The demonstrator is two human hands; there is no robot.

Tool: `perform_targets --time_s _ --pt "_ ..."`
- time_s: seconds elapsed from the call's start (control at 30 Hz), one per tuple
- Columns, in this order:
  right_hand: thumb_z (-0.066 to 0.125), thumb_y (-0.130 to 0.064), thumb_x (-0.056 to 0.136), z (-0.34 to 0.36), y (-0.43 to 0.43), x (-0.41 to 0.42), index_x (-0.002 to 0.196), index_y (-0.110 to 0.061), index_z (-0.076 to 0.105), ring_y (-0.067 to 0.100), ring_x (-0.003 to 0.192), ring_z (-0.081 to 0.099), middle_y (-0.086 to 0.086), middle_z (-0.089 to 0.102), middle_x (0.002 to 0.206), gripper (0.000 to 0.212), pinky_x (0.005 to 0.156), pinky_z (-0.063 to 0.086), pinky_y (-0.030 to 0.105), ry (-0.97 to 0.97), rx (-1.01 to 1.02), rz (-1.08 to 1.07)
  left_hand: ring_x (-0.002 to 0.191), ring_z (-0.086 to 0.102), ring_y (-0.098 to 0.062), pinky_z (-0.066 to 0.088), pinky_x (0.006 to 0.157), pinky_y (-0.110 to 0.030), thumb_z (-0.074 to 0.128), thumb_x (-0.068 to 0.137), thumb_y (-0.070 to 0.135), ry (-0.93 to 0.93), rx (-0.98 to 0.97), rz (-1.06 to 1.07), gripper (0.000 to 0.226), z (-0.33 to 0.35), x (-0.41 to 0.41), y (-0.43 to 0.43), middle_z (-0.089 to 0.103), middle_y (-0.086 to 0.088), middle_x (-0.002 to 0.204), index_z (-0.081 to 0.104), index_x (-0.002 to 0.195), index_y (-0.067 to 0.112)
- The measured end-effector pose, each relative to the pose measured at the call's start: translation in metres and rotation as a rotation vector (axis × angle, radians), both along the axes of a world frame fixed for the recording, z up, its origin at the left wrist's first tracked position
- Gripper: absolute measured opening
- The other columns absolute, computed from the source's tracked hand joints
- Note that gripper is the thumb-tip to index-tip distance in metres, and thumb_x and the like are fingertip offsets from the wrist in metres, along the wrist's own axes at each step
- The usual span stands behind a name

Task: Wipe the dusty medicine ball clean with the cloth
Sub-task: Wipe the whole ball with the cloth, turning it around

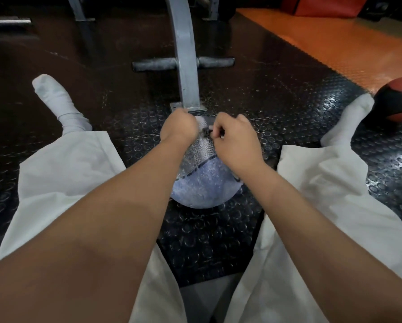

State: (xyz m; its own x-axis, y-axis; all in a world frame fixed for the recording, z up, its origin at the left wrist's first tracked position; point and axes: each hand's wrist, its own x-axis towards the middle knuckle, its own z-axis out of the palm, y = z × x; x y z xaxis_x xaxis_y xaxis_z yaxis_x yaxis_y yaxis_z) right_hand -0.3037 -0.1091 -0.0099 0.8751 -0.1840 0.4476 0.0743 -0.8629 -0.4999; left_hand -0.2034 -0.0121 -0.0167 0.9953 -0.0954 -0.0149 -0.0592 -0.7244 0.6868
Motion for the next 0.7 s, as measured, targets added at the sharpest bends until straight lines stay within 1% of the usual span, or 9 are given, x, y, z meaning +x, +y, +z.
perform_targets --time_s 0.07,0.17,0.23,0.3,0.37,0.43,0.5,0.6,0.7 --pt "0.055 0.01 0.076 -0.013 -0.002 -0.02 0.071 -0.012 0.052 0.025 0.076 0.046 0.004 0.059 0.067 0.023 0.059 0.046 0.042 -0.041 -0.048 0.106 0.123 0.053 -0.034 0.042 0.098 -0.037 0.035 0.099 0.004 0.005 0.041 -0.032 0.038 0.001 0.006 0.002 0.055 -0.018 0.135 0.054 0.132 0.001" --pt "0.057 0.014 0.068 -0.019 -0.005 -0.038 0.068 -0.009 0.05 0.028 0.068 0.047 0.006 0.06 0.063 0.024 0.052 0.045 0.041 -0.053 -0.171 0.236 0.125 0.052 -0.032 0.039 0.103 -0.037 0.031 0.094 -0.009 0.015 0.137 -0.099 0.046 0.002 0.013 0.006 0.052 -0.017 0.139 0.055 0.133 -0.001" --pt "0.057 0.015 0.069 -0.012 -0.005 -0.029 0.069 -0.009 0.052 0.029 0.071 0.05 0.007 0.059 0.065 0.024 0.053 0.047 0.041 -0.033 -0.181 0.225 0.122 0.054 -0.033 0.041 0.101 -0.038 0.03 0.093 -0.009 0.006 0.159 -0.105 0.047 0.002 0.016 0.008 0.054 -0.018 0.137 0.057 0.131 0.0" --pt "0.054 0.011 0.073 -0.001 -0.002 -0.011 0.074 -0.011 0.055 0.027 0.08 0.052 0.01 0.058 0.073 0.022 0.06 0.049 0.044 0.014 -0.111 0.157 0.119 0.055 -0.034 0.043 0.1 -0.039 0.031 0.094 -0.008 -0.026 0.189 -0.113 0.046 0.001 0.014 0.009 0.056 -0.019 0.135 0.057 0.131 0.0" --pt "0.053 0.008 0.076 0.006 0.0 0.004 0.078 -0.013 0.056 0.023 0.084 0.049 0.008 0.059 0.075 0.021 0.065 0.048 0.043 0.04 -0.062 0.108 0.118 0.056 -0.035 0.044 0.101 -0.041 0.031 0.095 -0.007 -0.045 0.215 -0.136 0.044 -0.001 0.013 0.009 0.056 -0.02 0.134 0.057 0.13 -0.002" --pt "0.051 0.007 0.077 0.007 0.003 0.009 0.077 -0.015 0.055 0.022 0.084 0.045 0.006 0.06 0.075 0.021 0.065 0.046 0.043 0.045 -0.073 0.1 0.112 0.059 -0.035 0.047 0.096 -0.042 0.032 0.096 -0.004 -0.064 0.217 -0.136 0.041 -0.001 0.014 0.011 0.06 -0.021 0.128 0.062 0.124 -0.002" --pt "0.054 0.008 0.075 0.001 0.008 0.001 0.074 -0.015 0.053 0.022 0.079 0.044 0.003 0.061 0.072 0.023 0.059 0.044 0.042 0.007 -0.104 0.12 0.114 0.058 -0.035 0.047 0.097 -0.042 0.033 0.096 -0.003 -0.064 0.207 -0.131 0.04 -0.002 0.014 0.012 0.06 -0.02 0.129 0.062 0.124 -0.002" --pt "0.06 0.012 0.066 -0.012 0.013 -0.025 0.067 -0.012 0.051 0.024 0.066 0.045 -0.003 0.049 0.058 0.026 0.048 0.035 0.031 -0.091 -0.21 0.187 0.121 0.054 -0.035 0.043 0.103 -0.042 0.03 0.094 -0.009 -0.043 0.164 -0.126 0.045 0.0 0.011 0.012 0.055 -0.02 0.135 0.058 0.129 -0.003" --pt "0.056 0.013 0.062 -0.011 0.014 -0.032 0.067 -0.012 0.049 0.023 0.062 0.042 -0.014 0.03 0.056 0.026 0.051 0.027 0.03 -0.101 -0.28 0.215 0.124 0.052 -0.034 0.04 0.105 -0.04 0.03 0.093 -0.01 -0.049 0.136 -0.135 0.046 0.0 0.008 0.01 0.052 -0.019 0.138 0.056 0.13 -0.003"
